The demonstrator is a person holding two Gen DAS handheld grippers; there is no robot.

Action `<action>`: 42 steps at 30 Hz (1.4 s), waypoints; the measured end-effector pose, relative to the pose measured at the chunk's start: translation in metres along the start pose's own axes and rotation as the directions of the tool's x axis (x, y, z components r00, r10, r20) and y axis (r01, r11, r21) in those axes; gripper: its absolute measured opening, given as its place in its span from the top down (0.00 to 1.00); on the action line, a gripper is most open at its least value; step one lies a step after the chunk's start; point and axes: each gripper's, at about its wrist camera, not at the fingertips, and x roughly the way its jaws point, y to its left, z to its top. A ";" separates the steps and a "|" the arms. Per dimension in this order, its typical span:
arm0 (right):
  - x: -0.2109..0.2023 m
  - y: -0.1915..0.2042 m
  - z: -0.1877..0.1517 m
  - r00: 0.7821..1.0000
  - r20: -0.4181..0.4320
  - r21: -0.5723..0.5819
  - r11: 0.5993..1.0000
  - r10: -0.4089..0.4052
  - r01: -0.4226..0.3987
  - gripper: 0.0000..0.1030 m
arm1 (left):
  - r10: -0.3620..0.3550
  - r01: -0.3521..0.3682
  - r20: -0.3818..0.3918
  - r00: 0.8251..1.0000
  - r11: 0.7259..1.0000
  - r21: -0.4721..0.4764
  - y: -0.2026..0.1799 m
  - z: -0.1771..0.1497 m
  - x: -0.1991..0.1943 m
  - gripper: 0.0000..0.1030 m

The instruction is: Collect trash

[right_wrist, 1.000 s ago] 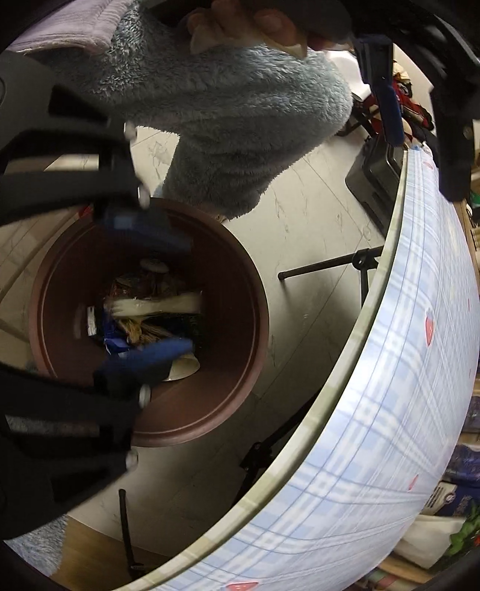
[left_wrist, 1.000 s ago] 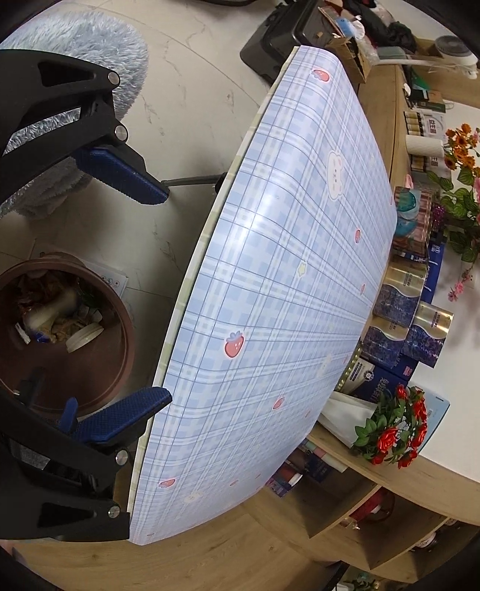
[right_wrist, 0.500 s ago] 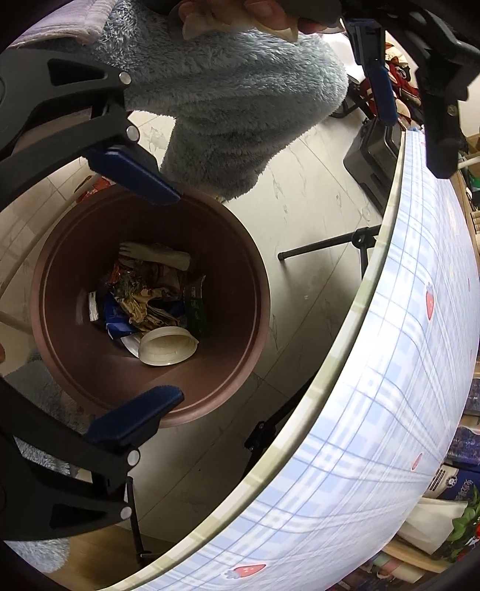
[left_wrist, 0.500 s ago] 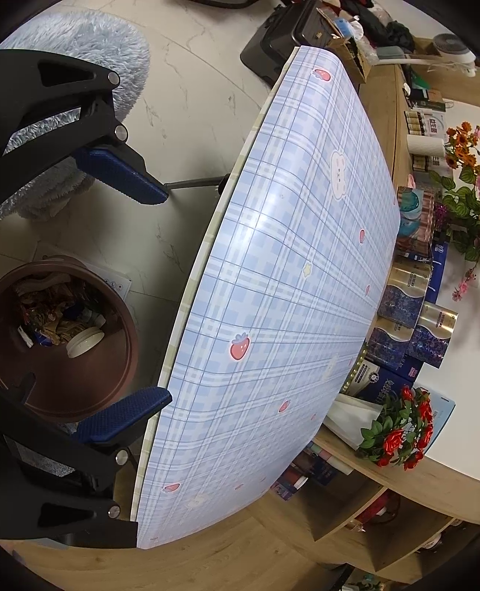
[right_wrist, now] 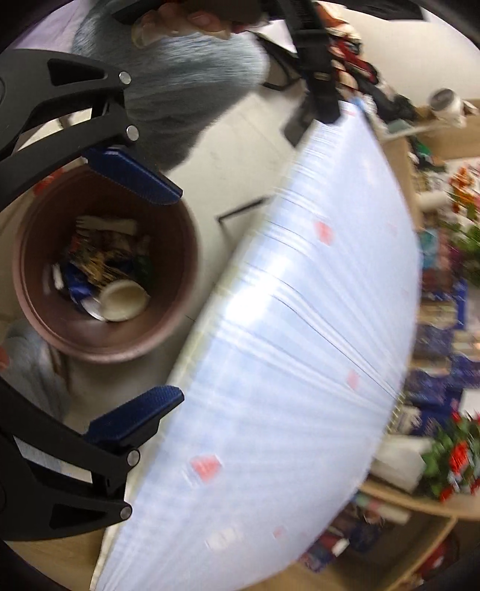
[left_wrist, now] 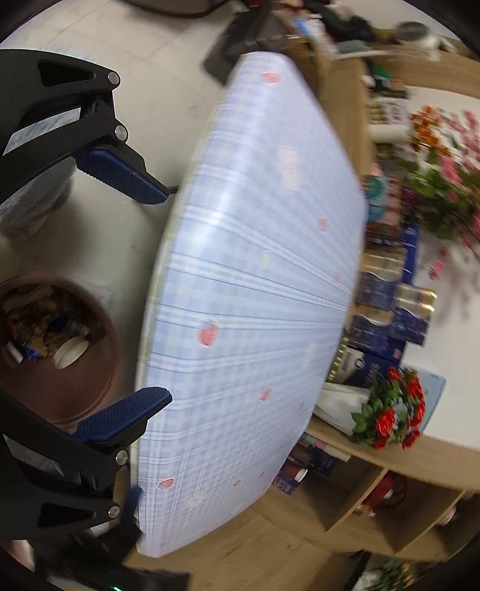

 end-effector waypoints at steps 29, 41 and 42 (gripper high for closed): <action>-0.158 -0.081 0.078 0.896 0.404 0.228 0.969 -0.182 0.094 0.06 | -0.036 -0.041 0.296 0.955 0.967 0.250 -0.087 0.105 -0.106 0.06; -0.161 -0.076 0.076 0.889 0.419 0.217 0.971 -0.185 0.100 0.06 | 0.001 -0.076 0.284 0.959 0.964 0.254 -0.083 0.099 -0.101 0.06; -0.161 -0.076 0.076 0.889 0.419 0.214 0.972 -0.185 0.101 0.06 | 0.003 -0.078 0.283 0.959 0.964 0.255 -0.082 0.099 -0.100 0.06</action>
